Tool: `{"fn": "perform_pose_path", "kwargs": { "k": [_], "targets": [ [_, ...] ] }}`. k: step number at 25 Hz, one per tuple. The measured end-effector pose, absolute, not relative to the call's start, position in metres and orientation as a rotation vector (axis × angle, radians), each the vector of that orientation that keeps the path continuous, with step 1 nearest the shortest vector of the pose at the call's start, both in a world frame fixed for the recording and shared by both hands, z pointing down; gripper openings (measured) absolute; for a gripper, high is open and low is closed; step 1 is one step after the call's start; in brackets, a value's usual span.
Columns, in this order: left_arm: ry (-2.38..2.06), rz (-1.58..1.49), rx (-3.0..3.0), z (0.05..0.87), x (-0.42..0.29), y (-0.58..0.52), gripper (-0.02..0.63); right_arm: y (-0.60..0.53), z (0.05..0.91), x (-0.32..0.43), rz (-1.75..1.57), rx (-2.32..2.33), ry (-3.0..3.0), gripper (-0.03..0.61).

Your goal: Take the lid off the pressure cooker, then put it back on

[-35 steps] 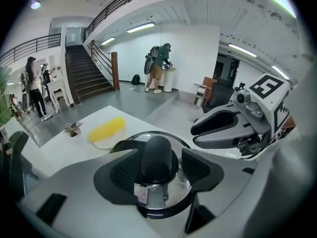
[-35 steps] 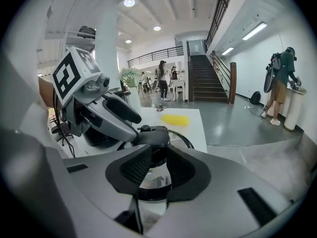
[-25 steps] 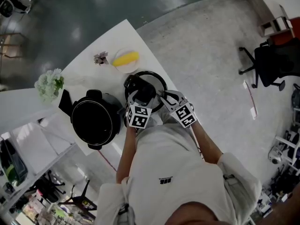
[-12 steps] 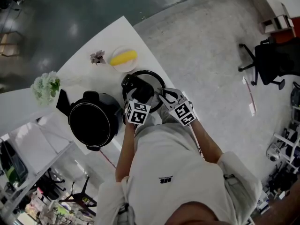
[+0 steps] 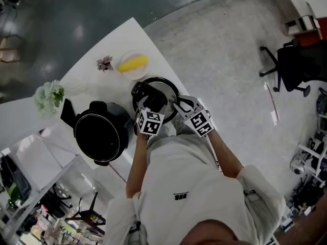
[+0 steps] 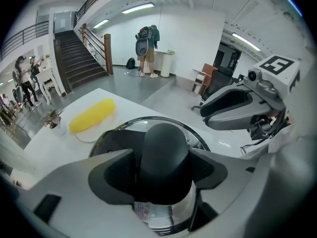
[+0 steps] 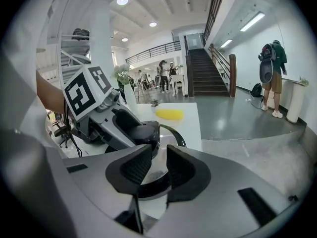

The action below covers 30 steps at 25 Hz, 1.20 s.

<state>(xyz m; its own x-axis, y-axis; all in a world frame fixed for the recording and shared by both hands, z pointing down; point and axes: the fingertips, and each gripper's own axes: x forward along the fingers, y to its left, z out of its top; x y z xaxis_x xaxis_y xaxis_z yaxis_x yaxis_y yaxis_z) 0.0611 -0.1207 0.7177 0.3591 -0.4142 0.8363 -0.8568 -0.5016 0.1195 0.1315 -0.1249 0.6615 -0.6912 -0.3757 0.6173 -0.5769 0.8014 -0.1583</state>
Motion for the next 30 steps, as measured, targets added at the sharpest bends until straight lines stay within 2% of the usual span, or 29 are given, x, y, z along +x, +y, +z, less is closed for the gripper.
{"fn": "perform_pose_path", "kwargs": {
  "k": [2, 4, 30],
  "targets": [
    [-1.096, 1.055, 2.082, 0.718, 0.063, -0.12, 0.339, -0.124, 0.663, 0.132, 0.463, 0.703, -2.407, 0.097],
    [-1.097, 1.07, 2.1, 0.719, 0.066, -0.119, 0.294, -0.123, 0.663, 0.131, 0.464, 0.702, -2.409, 0.097],
    [-1.11, 1.015, 2.15, 0.706, 0.078, -0.121, 0.286, -0.118, 0.651, 0.143, 0.433, 0.711, -2.436, 0.095]
  ]
}}
